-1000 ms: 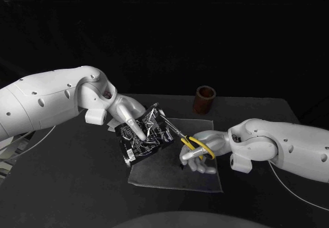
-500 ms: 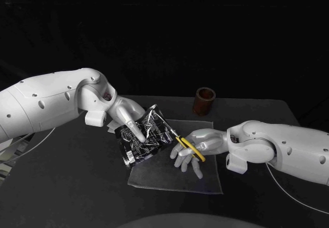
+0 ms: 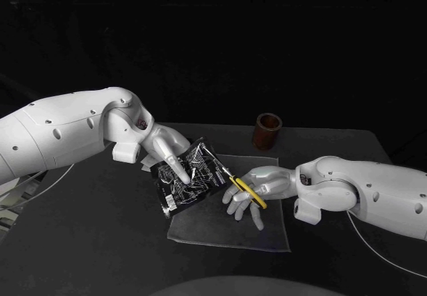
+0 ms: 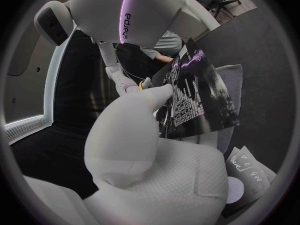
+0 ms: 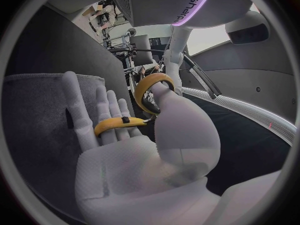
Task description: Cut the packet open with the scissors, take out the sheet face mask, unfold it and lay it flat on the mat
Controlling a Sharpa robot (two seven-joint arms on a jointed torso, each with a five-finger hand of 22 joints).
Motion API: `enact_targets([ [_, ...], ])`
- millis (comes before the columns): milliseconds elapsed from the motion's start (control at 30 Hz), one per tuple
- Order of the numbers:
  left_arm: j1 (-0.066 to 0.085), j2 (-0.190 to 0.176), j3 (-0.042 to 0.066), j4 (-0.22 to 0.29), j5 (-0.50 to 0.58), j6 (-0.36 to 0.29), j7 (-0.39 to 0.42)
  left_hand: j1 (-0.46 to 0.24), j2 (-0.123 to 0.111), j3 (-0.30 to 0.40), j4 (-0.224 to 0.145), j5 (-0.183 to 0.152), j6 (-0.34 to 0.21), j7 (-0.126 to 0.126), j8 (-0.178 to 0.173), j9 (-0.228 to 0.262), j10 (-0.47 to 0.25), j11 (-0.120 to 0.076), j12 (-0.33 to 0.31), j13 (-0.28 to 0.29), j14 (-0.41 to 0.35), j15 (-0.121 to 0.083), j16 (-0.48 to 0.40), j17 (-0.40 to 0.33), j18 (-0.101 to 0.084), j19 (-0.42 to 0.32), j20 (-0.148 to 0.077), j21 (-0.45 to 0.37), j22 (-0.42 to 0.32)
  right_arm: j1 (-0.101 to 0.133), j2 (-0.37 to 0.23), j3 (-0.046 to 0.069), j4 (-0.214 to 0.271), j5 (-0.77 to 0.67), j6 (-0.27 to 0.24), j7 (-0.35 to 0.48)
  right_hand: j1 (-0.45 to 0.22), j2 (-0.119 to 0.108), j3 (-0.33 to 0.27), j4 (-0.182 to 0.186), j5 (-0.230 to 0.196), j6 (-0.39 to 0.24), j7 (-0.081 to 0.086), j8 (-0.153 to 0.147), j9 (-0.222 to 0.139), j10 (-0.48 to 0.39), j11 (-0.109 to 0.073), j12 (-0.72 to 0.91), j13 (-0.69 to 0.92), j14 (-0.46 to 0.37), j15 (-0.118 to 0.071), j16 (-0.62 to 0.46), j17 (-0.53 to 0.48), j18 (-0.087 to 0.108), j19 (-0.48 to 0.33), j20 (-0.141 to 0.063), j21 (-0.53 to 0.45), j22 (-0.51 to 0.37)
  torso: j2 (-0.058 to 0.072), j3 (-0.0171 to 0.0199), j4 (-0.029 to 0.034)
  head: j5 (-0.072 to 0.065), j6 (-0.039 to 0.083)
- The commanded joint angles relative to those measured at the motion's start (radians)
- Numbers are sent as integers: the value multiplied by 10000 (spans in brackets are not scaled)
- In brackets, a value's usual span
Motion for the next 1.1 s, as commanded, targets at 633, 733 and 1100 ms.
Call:
enact_targets([
  [633, 2, 44, -15, -28, 148, 2405, -178, 38, 33, -1, -67, 65, 89, 8, 59, 1716, 41, -45, 54, 3, 26, -74, 24, 25, 117, -31, -52, 46, 25, 26, -23, 14, 16, -174, 95, 192, 418, 421, -1186, -47, -57, -37, 951, 379, 298, -280, 63, 578, -323, -632, 89, 579, -335, 1580, 43, 179, -111, -176, -1, 10, -9, 26, 69],
  [733, 2, 52, -16, -29, 149, 2408, -178, 38, 33, -1, -67, 65, 89, 8, 59, 1716, 41, -45, 54, 3, 26, -74, 24, 25, 117, -31, -52, 46, 25, 27, -7, 15, 22, -100, -61, 279, 460, 488, -1287, -49, -59, 52, 925, 439, 315, -193, 29, 675, -340, -564, 58, 700, -353, 1581, 75, 149, -104, -186, 0, 3, -6, -7, 90],
  [1100, 2, 63, -17, -28, 149, 2400, -167, 38, 33, -1, -67, 65, 89, 8, 59, 1716, 41, -45, 54, 3, 26, -74, 24, 25, 117, -31, -52, 46, 25, 27, 16, 16, 50, 163, -442, 587, 601, 700, -1532, -69, -59, 236, 848, 552, 330, -55, -43, 863, -413, -437, -13, 983, -423, 1576, 132, 81, -117, -229, 3, -1, -5, -105, 211],
])
